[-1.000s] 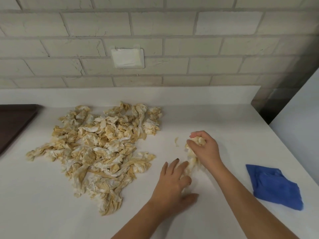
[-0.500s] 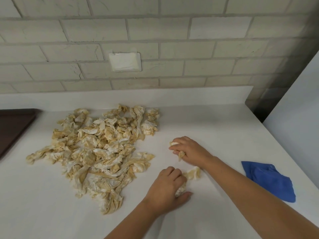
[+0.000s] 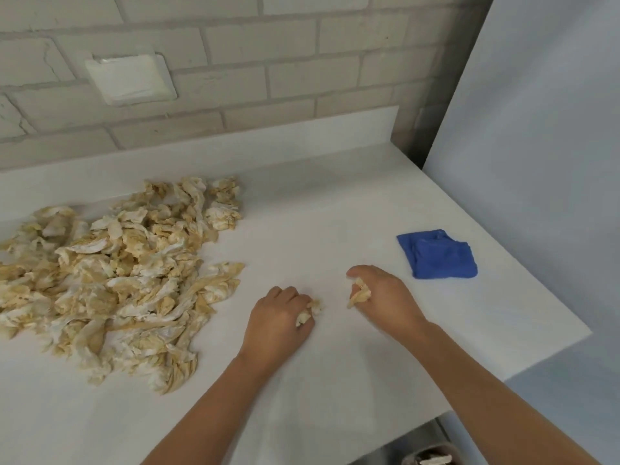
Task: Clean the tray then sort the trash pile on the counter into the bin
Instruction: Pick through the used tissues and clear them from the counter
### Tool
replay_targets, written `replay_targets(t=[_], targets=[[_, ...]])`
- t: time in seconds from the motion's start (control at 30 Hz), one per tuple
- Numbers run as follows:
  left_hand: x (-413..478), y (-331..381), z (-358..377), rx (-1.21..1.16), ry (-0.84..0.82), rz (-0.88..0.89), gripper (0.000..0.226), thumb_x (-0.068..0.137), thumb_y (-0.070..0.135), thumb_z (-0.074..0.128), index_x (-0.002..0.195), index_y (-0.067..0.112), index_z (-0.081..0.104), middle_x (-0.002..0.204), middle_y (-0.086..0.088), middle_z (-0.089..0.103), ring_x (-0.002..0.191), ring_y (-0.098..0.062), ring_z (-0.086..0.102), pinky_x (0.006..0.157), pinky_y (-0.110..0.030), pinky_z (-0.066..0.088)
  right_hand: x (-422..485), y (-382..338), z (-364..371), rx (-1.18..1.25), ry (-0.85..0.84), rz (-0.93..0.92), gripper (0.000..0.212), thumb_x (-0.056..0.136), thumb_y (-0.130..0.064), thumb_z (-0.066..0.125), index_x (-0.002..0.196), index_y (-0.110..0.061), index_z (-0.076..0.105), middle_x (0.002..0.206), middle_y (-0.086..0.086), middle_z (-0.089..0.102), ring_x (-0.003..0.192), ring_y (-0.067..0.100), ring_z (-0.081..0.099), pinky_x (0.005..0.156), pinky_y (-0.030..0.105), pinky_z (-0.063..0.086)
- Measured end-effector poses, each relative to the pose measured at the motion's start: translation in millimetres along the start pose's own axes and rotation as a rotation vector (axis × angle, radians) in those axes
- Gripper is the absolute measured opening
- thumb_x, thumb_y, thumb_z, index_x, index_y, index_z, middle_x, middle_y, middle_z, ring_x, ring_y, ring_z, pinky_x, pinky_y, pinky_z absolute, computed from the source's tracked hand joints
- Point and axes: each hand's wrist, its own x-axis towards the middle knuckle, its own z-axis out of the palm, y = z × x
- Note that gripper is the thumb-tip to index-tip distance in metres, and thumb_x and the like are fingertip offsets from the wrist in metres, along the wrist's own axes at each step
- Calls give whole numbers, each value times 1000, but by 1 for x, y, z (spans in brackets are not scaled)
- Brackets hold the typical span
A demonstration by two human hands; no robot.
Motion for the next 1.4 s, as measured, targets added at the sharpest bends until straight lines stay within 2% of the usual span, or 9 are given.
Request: replay_targets(t=[0.13, 0.3, 0.4, 0.57, 0.77, 1.0, 1.13, 1.23, 1.4], targets=[[-8, 25, -4, 19, 51, -154, 29, 78, 41, 56, 64, 17, 65, 64, 3, 58, 58, -18, 54, 43, -27, 41, -44, 4, -32, 480, 147, 319, 20, 85, -6, 61, 92, -23, 67, 89, -6, 65, 79, 7, 60, 67, 7, 44], [-10, 83, -7, -224, 11, -325, 19, 76, 34, 61, 68, 16, 62, 76, 8, 60, 62, -15, 57, 52, -22, 41, -105, 22, -74, 1024, 214, 536, 19, 89, -7, 56, 83, -17, 71, 73, 5, 67, 71, 18, 63, 62, 24, 46], [-10, 150, -11, -601, -107, -520, 18, 77, 27, 72, 85, 26, 56, 83, 16, 65, 72, -4, 61, 63, -18, 48, -150, 51, -91, 1065, 214, 564, 19, 89, -7, 54, 86, -17, 70, 68, 5, 62, 56, 15, 52, 49, 24, 39], [-32, 280, 13, -976, -253, -636, 16, 76, 9, 71, 74, 23, 66, 73, 15, 67, 66, 3, 59, 60, -9, 45, -236, 120, -93, 1066, 265, 666, 16, 88, -9, 56, 87, -18, 69, 64, 12, 51, 53, 20, 46, 50, 28, 36], [-106, 361, 129, -1166, -403, -1080, 17, 79, 9, 72, 63, 12, 64, 57, -1, 61, 40, -2, 47, 43, -14, 36, -323, 236, -30, 887, 213, 935, 9, 87, -22, 62, 89, -21, 70, 88, 5, 72, 86, 24, 68, 81, 36, 53], [-215, 353, 325, -1036, -401, -1634, 21, 76, 22, 78, 79, 4, 67, 61, -4, 63, 46, -14, 54, 44, -18, 42, -364, 371, 116, 943, 203, 1236, 16, 91, -21, 60, 103, -11, 63, 93, 10, 68, 87, 28, 65, 77, 34, 51], [-270, 341, 434, -867, -408, -1512, 35, 76, 38, 74, 102, 15, 68, 90, -3, 71, 84, -21, 66, 79, -34, 54, -372, 449, 199, 539, 91, 1163, 20, 95, -36, 47, 102, -19, 56, 93, 3, 60, 94, 25, 58, 85, 35, 45], [-298, 340, 495, -867, -435, -1394, 32, 79, 45, 70, 102, 25, 63, 100, 2, 66, 95, -17, 61, 87, -33, 49, -383, 499, 254, 366, 26, 1053, 26, 93, -37, 46, 111, -21, 55, 112, 3, 57, 108, 26, 55, 94, 40, 44], [-362, 333, 553, -572, -764, -704, 76, 78, 60, 22, 142, 22, 35, 149, -5, 27, 136, -23, 24, 115, -37, 16, -418, 542, 304, 95, -257, 749, 64, 89, -49, 24, 146, -21, 25, 147, 12, 32, 137, 27, 29, 112, 38, 26]])
